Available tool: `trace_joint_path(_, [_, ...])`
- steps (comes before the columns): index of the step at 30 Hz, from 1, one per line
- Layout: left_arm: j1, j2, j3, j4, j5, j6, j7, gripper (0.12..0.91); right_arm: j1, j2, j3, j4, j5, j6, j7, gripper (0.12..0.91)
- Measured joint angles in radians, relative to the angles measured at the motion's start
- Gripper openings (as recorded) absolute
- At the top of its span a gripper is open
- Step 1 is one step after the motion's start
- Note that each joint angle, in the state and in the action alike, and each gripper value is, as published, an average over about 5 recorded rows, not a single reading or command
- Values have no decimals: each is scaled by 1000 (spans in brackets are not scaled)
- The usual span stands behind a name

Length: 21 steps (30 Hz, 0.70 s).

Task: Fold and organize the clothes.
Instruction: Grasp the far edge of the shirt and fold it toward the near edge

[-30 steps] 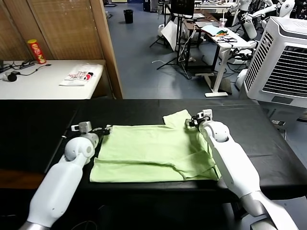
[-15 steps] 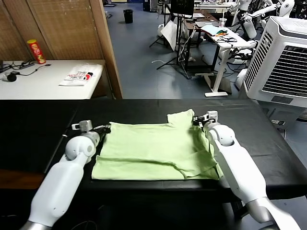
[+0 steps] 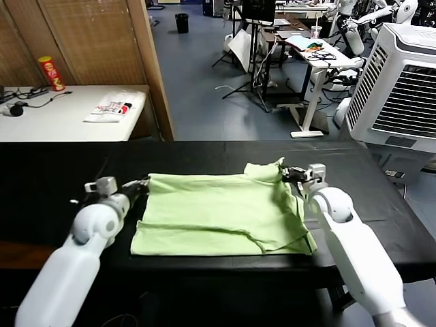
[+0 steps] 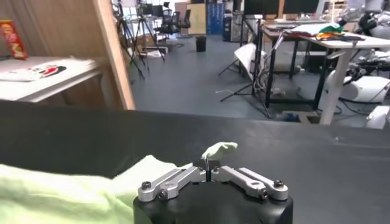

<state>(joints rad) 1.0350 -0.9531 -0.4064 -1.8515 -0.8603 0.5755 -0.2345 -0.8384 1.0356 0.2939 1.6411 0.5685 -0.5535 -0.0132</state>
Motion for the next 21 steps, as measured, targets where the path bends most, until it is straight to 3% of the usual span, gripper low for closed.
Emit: trace_joint_path(21, [244,39,-144,-222,39,32,-38,125,-314,-123,118,363,-19,-112,85,123])
